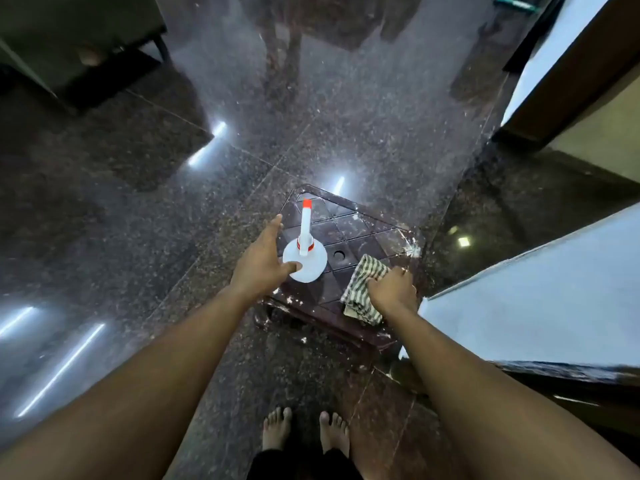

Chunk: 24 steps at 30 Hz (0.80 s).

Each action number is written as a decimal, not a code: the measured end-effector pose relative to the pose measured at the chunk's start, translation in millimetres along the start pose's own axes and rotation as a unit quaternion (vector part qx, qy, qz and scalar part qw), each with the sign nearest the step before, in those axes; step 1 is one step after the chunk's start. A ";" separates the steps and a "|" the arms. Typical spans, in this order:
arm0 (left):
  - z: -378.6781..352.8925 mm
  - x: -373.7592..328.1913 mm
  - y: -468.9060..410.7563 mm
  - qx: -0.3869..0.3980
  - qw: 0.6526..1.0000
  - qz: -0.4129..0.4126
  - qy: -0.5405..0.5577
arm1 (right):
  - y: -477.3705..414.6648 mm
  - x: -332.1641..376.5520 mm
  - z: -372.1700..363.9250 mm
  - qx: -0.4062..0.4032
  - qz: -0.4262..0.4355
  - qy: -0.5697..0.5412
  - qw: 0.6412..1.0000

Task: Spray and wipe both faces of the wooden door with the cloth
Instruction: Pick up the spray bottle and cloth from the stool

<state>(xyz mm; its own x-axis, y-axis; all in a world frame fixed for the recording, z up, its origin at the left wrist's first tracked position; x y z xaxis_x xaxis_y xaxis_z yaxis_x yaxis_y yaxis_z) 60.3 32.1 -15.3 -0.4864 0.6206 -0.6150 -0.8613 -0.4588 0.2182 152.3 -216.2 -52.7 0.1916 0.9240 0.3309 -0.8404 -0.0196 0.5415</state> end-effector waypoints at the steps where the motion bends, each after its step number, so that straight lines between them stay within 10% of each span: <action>1: -4.6 1.8 -7.1 0.005 1.000 -0.005 0.019 | -6.6 -4.2 -9.2 0.009 -0.045 -0.017 0.999; 11: -44.2 -1.7 -33.0 0.022 0.990 -0.044 0.135 | -33.3 -26.2 -49.6 0.050 -0.187 -0.186 0.963; 24: -16.4 -65.3 -18.1 0.012 0.974 -0.087 0.210 | 10.3 -6.9 24.4 0.032 -0.074 -0.375 0.923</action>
<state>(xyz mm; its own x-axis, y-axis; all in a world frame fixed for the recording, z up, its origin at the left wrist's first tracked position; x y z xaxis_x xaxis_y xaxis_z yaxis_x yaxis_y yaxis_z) 110.1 -10.6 8.5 -0.2344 0.3699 -0.8990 -0.9308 -0.3520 0.0979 154.7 -232.1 -30.5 0.6196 0.3936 0.6791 -0.7496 0.0401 0.6607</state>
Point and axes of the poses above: each hand's wrist, its own y-axis away from the middle knuckle, its own z-axis out of the back of the hand, x = y × z, the point moved 7 cm from there along -y, towards the middle knuckle, and after that the axes turned 3 degrees about -y, right-handed, at the moved point
